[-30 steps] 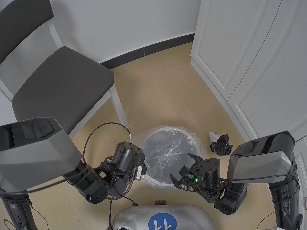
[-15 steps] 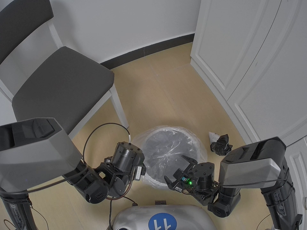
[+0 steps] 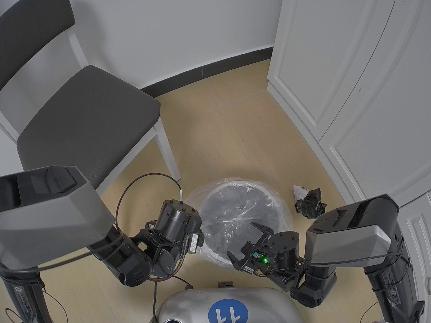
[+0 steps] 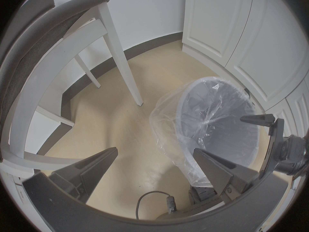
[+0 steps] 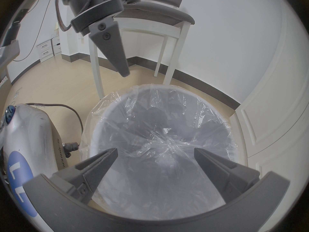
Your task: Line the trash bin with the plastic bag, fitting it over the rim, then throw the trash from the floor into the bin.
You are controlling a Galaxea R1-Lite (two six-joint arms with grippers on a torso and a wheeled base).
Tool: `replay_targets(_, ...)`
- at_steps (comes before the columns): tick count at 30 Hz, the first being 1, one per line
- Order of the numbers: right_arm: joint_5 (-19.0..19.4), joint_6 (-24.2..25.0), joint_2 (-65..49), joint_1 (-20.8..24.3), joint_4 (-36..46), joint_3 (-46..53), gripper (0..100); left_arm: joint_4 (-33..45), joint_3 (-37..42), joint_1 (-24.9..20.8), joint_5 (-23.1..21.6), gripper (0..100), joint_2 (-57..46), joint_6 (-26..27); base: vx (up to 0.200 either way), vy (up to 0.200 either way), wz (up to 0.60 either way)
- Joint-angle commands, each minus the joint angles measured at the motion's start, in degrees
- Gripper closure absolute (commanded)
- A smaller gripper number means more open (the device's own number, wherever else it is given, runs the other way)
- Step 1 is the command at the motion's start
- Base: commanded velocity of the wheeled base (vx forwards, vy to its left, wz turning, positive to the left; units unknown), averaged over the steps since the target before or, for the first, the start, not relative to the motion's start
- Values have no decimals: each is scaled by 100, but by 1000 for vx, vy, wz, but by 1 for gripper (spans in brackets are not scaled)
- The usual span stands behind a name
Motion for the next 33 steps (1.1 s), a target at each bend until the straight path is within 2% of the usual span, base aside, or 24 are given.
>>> replay_targets(1,3,-16,-74,-121,-100,-17,0,-103,38,4,3,0,18,-2,0,0,0)
replay_targets(7,3,-25,-390,-508,-100,-96,0,-420,109,145,3,0,-17,16,0,0,0)
replay_targets(14,-67,-7,-637,-701,182,-158,0,-490,162,250,3,0,-157,25,0,0,0)
replay_targets(21,-436,-16,-610,-904,463,-360,0,-490,162,268,-14,0,-148,7,0,0,0)
replay_targets(33,-445,-7,-637,-1352,1140,-580,0,-499,153,259,-14,0,-175,25,0,0,0)
